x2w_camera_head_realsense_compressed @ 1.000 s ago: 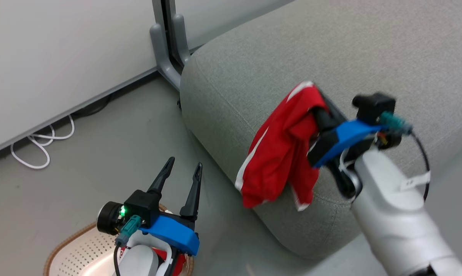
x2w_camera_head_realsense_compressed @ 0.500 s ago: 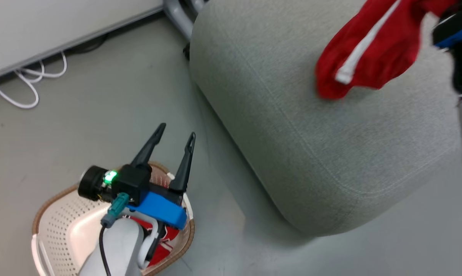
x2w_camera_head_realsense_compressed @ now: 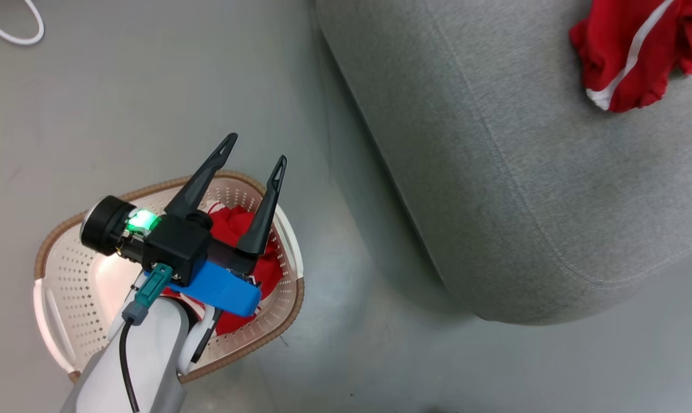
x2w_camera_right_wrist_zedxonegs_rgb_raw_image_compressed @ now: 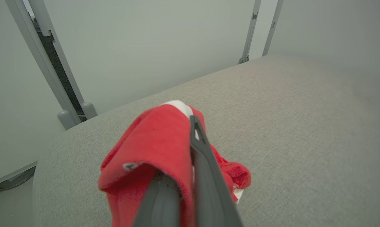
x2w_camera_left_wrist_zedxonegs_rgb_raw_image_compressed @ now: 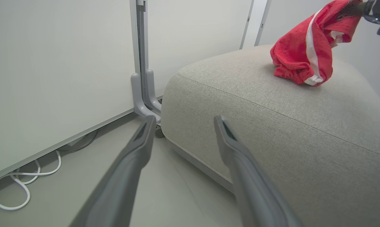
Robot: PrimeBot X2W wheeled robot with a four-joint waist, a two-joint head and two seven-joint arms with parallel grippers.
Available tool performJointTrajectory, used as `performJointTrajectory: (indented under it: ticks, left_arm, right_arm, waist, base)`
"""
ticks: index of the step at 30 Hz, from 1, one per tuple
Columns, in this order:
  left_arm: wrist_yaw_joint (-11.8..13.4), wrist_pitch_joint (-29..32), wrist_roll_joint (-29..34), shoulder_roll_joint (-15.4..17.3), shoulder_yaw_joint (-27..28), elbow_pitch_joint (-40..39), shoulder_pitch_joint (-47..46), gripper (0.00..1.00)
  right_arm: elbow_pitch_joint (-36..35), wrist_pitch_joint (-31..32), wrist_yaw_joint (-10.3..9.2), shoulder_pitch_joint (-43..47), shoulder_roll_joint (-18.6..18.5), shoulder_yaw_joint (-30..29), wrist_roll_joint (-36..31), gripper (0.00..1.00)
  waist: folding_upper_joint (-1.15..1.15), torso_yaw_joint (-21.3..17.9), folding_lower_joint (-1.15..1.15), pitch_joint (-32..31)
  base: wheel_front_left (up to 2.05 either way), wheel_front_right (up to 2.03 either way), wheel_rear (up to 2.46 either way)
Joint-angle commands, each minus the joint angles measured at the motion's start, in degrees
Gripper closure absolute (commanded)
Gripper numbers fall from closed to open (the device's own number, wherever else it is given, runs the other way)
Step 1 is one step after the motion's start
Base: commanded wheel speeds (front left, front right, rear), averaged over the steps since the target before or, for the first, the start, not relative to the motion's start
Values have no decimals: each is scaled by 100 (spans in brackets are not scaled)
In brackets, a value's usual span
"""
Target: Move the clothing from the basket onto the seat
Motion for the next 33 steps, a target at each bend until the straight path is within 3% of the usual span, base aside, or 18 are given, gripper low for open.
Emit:
performJointTrajectory:
  ticks: [1, 8, 9, 11, 12, 13, 16, 18, 19, 33]
  left_arm:
    - [-12, 19, 20, 50, -16, -70, -112, 0]
    - [27, 109, -63, 188, -15, -249, -20, 0]
    - [31, 100, -76, 186, -16, -253, -14, 0]
    - [34, 77, -107, 175, -29, -233, 6, 0]
    - [34, 77, -107, 175, -29, -233, 6, 0]
    - [34, 68, -111, 161, -42, -221, 19, 0]
    - [45, 56, -150, 149, -62, -172, 49, 0]
    - [51, 46, -165, 150, -65, -133, 63, 0]
    - [54, 41, -175, 145, -72, -114, 70, 0]
    - [105, -146, -345, -1, -156, 240, 173, 0]
  right_arm:
    - [61, -31, 1, 90, 14, -38, -105, 100]
    - [646, -45, 1, 277, 6, -469, -507, 100]
    - [676, -47, 1, 262, 3, -498, -563, 93]
    - [666, -49, 1, 240, 13, -570, -671, 62]
    - [666, -49, 1, 240, 13, -570, -671, 62]
    - [647, -48, 1, 245, 25, -603, -705, 53]
    - [642, -49, 1, 299, 59, -672, -810, 53]
    - [604, -50, 1, 350, 73, -710, -881, 5]
    - [591, -50, 1, 379, 79, -731, -916, 0]
    - [597, -50, 1, 669, 133, -899, -1266, 0]
  waist:
    - [0, 114, -1, 151]
    - [0, 280, -1, 225]
    - [0, 293, -1, 220]
    - [0, 313, -1, 175]
    - [0, 313, -1, 175]
    - [0, 323, -1, 148]
    - [0, 334, -1, 59]
    - [0, 337, -1, -10]
    - [0, 341, -1, -38]
    - [0, 364, -1, -529]
  base:
    - [0, 0, 0]
    - [0, 0, 0]
    - [0, 0, 0]
    - [0, 0, 0]
    - [0, 0, 0]
    - [0, 0, 0]
    - [0, 0, 0]
    - [0, 0, 0]
    - [0, 0, 0]
    - [0, 0, 0]
